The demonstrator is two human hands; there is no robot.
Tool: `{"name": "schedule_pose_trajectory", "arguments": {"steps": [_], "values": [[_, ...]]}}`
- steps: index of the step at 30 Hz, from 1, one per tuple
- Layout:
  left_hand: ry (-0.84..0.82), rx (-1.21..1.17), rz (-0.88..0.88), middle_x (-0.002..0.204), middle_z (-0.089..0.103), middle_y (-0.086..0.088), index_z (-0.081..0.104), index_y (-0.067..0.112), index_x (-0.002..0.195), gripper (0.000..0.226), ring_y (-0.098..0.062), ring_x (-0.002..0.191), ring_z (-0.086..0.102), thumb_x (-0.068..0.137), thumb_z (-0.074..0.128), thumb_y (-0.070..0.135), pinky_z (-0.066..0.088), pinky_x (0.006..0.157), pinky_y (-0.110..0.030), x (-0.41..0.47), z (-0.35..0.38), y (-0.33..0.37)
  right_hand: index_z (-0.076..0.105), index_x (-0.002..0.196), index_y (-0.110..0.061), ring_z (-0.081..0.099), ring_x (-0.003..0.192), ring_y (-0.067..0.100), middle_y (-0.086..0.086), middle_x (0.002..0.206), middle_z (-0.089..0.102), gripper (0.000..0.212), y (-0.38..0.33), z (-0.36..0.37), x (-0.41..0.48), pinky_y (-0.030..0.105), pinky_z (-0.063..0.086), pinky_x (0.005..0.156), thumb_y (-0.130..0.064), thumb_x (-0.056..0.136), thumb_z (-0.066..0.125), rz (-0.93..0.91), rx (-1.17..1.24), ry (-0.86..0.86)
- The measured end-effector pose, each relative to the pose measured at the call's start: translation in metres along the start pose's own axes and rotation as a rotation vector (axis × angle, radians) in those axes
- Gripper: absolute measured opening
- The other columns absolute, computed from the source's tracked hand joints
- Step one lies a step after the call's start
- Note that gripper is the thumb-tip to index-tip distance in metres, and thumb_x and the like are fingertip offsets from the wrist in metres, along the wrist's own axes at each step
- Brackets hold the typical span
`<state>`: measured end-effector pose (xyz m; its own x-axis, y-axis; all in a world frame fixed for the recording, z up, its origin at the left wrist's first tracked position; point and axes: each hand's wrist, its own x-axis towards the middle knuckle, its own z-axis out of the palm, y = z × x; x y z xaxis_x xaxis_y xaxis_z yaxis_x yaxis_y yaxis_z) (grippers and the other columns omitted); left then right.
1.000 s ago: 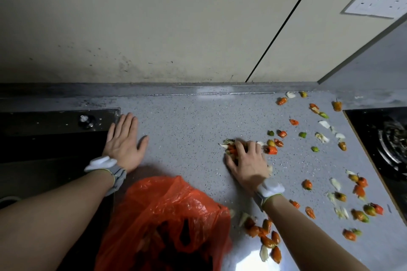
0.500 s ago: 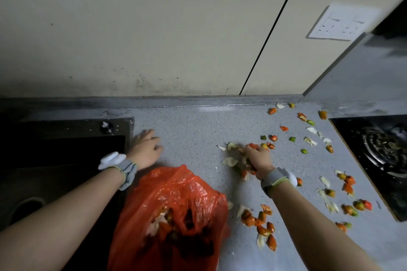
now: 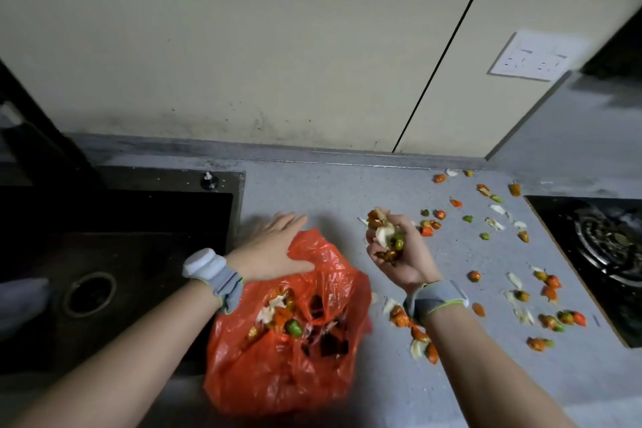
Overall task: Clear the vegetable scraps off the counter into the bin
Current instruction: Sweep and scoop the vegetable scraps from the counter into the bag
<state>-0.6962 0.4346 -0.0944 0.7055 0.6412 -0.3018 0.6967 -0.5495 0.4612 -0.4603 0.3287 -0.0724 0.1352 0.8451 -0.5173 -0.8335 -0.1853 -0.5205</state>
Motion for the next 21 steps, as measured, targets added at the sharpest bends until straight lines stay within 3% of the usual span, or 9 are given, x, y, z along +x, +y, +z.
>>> {"name": "schedule_pose_trajectory", "arguments": {"steps": [2,4,7,12,16,21], "values": [[0.028,0.071,-0.014,0.165,0.007,-0.004,0.011,0.025,0.157,0.095,-0.025,0.152,0.002,0.083,0.058,0.065,0.012,0.122,-0.048,-0.001,0.008,-0.004,0.063,0.090,-0.015,0.050,0.062,0.011,0.001,0.079,0.057,0.012,0.019,0.010,-0.008,0.017,0.034,0.041,-0.019,0.093,0.052,0.043,-0.004,-0.047],[0.134,0.038,-0.023,0.160,0.025,-0.008,0.033,0.021,0.151,0.076,-0.025,0.149,0.019,0.087,0.059,0.053,0.020,0.120,-0.041,-0.007,0.013,-0.007,0.065,0.088,-0.013,0.051,0.060,0.012,0.004,0.075,0.057,0.013,0.041,0.021,-0.018,0.018,0.035,0.040,-0.019,0.092,0.054,0.098,0.003,-0.051],[0.325,-0.067,-0.024,0.135,0.054,-0.011,0.063,0.007,0.119,0.037,-0.027,0.128,0.048,0.092,0.060,0.031,0.035,0.105,-0.030,-0.011,0.014,-0.005,0.065,0.088,-0.012,0.053,0.056,0.012,0.003,0.071,0.057,0.010,0.076,0.026,-0.023,0.018,0.034,0.041,-0.019,0.085,0.059,0.188,-0.012,-0.064],[0.406,-0.143,-0.088,0.117,0.063,-0.011,0.067,0.003,0.103,0.026,-0.029,0.112,0.056,0.094,0.056,0.025,0.041,0.091,-0.033,-0.010,0.005,0.000,0.063,0.086,-0.013,0.052,0.062,0.015,0.006,0.074,0.058,0.005,0.120,0.018,-0.024,0.021,0.035,0.043,-0.015,0.086,0.058,0.290,-0.156,0.016],[0.430,-0.149,-0.122,0.098,0.063,-0.007,0.062,0.008,0.084,0.022,-0.029,0.094,0.058,0.093,0.054,0.027,0.043,0.075,-0.033,-0.007,0.000,0.007,0.062,0.098,-0.015,0.058,0.058,0.015,0.005,0.073,0.059,0.015,0.132,0.017,-0.021,0.021,0.035,0.048,-0.011,0.087,0.053,0.320,-0.295,0.089],[0.442,-0.180,-0.124,0.096,0.063,-0.003,0.064,0.013,0.085,0.020,-0.027,0.092,0.059,0.091,0.052,0.029,0.051,0.079,-0.041,-0.007,-0.002,0.010,0.067,0.112,-0.013,0.056,0.054,0.020,0.010,0.071,0.062,0.030,0.138,0.025,-0.010,0.025,0.045,0.049,-0.006,0.086,0.053,0.207,-0.505,0.193]]}}
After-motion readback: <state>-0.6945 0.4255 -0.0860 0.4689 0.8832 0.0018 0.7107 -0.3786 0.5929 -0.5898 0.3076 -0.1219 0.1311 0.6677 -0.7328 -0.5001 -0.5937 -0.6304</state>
